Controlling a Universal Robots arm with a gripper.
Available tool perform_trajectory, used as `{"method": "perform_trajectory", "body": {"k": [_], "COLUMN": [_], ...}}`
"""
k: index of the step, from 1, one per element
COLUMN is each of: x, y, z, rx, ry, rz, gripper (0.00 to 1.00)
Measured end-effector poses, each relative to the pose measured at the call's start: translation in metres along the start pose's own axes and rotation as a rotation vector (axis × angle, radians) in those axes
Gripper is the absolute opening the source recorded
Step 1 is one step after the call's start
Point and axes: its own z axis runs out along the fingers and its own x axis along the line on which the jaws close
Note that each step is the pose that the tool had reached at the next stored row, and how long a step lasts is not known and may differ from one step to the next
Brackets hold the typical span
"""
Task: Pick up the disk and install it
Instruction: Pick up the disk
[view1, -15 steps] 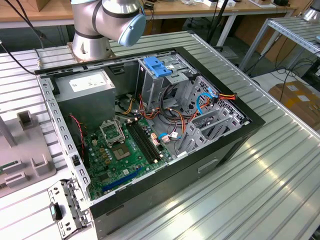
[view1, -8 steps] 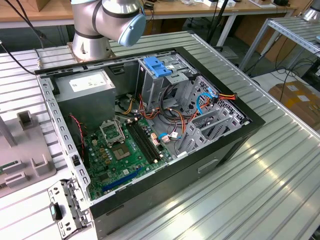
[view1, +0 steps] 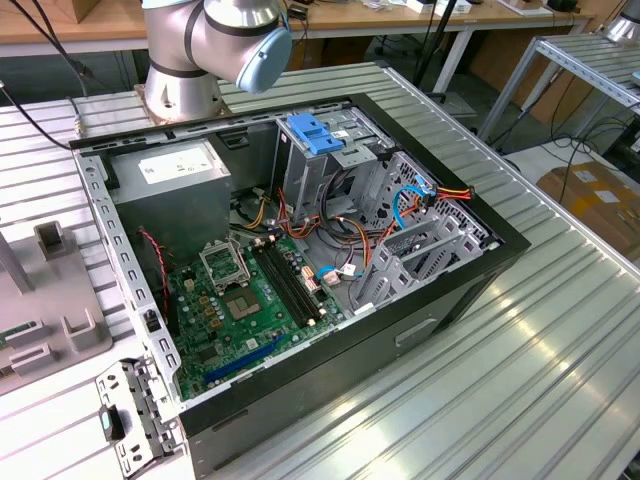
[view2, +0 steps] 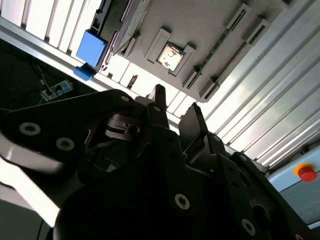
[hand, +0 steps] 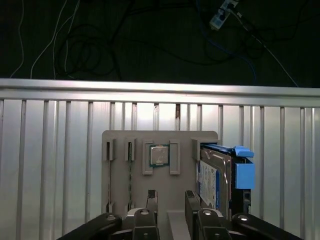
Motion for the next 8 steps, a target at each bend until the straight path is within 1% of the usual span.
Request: {"method": "perform_trajectory", "body": {"k": [1, 2, 4, 5, 8], "x": [0.0000, 0.0000, 0.0000, 0.0000, 0.0000], "y": [0.0000, 0.0000, 0.0000, 0.0000, 0.0000], "z": [0.0000, 0.0000, 0.0000, 0.0000, 0.0000], "rx": [0.0000, -0.0001, -0.0001, -0.0001, -0.0001], "ry": [0.0000, 0.0000, 0.0002, 0.0002, 0.0002], "rz": [-0.001, -0.002, -0.003, -0.004, -0.006], "gripper": [0.42, 0.48, 0.48, 0.54, 0.54]}}
